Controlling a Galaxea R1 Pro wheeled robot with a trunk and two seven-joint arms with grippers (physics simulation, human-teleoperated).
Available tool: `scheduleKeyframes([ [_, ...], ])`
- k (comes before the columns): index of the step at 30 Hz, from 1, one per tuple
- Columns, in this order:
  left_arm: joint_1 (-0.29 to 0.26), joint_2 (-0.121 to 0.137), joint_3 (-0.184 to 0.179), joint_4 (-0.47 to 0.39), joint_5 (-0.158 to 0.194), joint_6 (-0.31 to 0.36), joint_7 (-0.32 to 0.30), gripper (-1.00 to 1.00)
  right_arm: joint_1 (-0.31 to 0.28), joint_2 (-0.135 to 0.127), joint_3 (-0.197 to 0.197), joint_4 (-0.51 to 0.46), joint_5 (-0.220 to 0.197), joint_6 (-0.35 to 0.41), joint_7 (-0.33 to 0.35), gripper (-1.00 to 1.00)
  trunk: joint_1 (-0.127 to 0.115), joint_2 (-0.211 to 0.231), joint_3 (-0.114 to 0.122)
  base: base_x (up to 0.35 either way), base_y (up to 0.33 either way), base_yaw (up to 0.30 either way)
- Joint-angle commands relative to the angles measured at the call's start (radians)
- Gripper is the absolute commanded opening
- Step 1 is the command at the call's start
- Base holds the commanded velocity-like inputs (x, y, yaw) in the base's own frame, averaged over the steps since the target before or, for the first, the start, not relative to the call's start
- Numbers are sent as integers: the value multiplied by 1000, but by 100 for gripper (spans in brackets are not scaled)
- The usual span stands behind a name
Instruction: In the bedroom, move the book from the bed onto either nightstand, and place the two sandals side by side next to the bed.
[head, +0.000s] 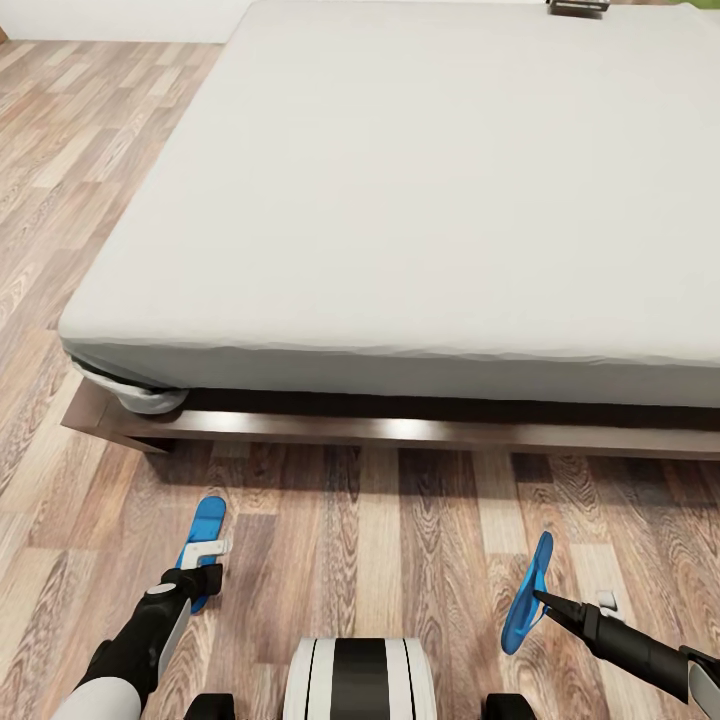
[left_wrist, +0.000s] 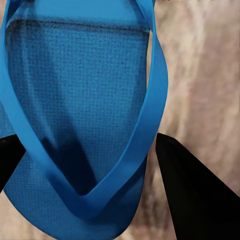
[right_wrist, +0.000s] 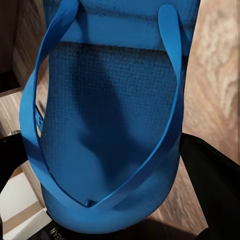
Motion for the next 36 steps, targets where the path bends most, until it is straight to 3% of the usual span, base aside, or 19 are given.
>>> scheduleKeyframes([
  [1, 0, -1, 3, -2, -11, 5, -5, -100, 0, 0, -2, 0, -3, 9, 2, -100, 0, 0, -1, 0, 0, 0],
  [36, 0, -1, 3, -2, -11, 5, -5, -100, -1, 0, -2, 0, -3, 9, 2, -100, 2, -1, -16, 0, 0, 0],
])
